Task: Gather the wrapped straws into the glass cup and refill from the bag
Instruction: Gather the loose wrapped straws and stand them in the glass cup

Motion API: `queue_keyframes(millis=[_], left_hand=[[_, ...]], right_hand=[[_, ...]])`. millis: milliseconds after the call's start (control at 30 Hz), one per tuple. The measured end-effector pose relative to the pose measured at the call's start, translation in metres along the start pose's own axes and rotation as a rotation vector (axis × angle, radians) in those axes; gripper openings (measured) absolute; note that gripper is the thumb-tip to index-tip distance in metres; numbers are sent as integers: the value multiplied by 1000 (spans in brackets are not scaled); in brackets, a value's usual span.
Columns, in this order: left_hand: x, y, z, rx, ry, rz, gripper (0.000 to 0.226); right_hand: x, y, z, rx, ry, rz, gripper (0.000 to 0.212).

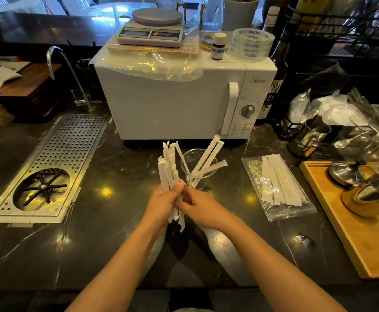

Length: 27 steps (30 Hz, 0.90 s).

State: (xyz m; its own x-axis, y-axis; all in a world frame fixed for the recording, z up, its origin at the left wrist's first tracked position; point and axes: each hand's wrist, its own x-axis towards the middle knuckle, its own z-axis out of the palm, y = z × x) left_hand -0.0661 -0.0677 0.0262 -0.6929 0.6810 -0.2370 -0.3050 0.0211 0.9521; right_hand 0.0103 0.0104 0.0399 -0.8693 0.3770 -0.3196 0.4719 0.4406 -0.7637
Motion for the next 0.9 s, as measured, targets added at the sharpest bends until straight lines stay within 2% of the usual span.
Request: queue_keyframes(millis=[133,300,400,533,667,900], left_hand=[[-1,2,0,63,-90,106,23],[-1,-2,9,130,-215,185,20],[-1,-5,19,242,-308,247,23],[3,-5,27,318,-390,241,30],[15,-12,26,407,-438,224,27],[20,-23,28,448,-431,170,33]], right_hand=[[-8,4,-22,131,71,-6,52],[-13,3,-31,364,85,-147,64],[-14,4,-30,391,101,-204,50],[-11,11,-33,444,105,-209,36],[-7,23,-33,475,137,-179,27],[-2,36,-25,577,144,-155,55]])
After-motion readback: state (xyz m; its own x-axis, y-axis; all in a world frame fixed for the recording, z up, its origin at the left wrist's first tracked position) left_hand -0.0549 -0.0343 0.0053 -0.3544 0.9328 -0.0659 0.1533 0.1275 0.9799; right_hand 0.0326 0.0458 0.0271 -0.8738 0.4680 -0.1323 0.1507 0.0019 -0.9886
